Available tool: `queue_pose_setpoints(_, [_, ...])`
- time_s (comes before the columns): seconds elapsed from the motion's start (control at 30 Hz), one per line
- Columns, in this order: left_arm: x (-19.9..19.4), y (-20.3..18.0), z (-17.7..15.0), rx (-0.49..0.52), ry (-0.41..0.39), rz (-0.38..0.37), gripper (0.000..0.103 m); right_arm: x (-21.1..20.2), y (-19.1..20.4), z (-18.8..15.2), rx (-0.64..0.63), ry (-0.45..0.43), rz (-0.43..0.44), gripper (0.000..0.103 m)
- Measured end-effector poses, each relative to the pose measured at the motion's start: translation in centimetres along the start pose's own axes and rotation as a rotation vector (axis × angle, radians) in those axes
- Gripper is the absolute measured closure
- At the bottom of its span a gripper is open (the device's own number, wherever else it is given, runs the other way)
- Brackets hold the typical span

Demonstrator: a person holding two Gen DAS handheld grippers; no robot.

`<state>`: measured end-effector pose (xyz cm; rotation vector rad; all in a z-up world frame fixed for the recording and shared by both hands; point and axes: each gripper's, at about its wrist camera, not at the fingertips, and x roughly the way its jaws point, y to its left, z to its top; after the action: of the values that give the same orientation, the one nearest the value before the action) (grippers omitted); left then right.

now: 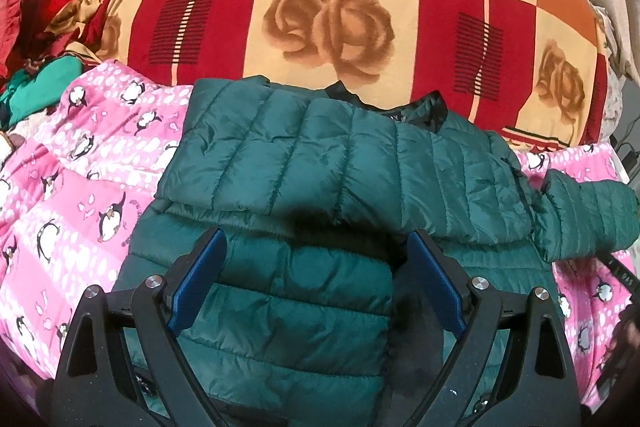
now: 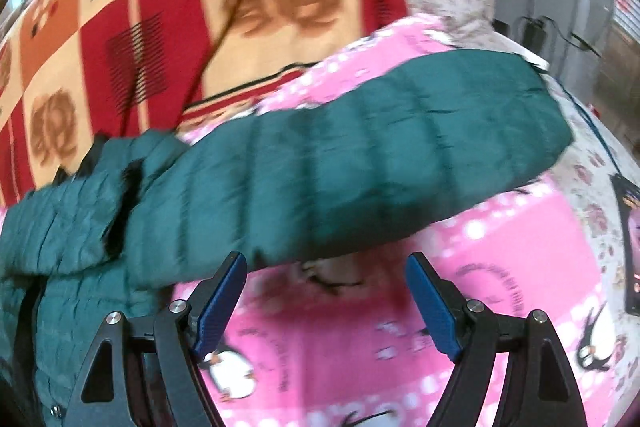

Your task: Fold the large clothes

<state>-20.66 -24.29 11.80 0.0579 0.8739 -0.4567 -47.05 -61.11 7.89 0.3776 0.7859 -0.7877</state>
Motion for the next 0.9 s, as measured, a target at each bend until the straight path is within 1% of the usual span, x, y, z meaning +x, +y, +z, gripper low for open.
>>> queue_pose_setpoints(0.1, [0.2,0.3,0.0,-0.015,-0.002,-0.005,0.011,-0.3,-2.6,1.0,0.067,-0.020,-0.013,0.022])
queue_pose_setpoints(0.13, [0.3,0.4,0.0,-0.022,0.002,-0.008,0.011,-0.3,-3.6,1.3,0.099,-0.027,-0.008,0.019])
queue_pose_setpoints(0.17, [0.5,0.5,0.0,-0.027,0.006,-0.011,0.011,-0.2,-4.3,1.6,0.122,-0.030,-0.004,0.018])
queue_pose_setpoints(0.3, [1.0,0.6,0.0,-0.030,0.009,-0.006,0.011,0.2,-7.2,2.5,0.220,-0.029,-0.005,0.018])
queue_pose_setpoints(0.53, [1.6,1.4,0.7,-0.058,0.004,-0.008,0.011,0.3,-12.1,3.8,0.393,-0.071,-0.008,0.017])
queue_pose_setpoints(0.73, [2.5,1.7,0.6,-0.063,0.020,-0.003,0.011,1.6,-15.1,4.3,0.465,-0.055,-0.031,0.017])
queue_pose_setpoints(0.9, [3.0,1.7,0.4,-0.052,0.029,0.006,0.011,2.9,-16.9,4.5,0.524,-0.053,-0.033,0.017])
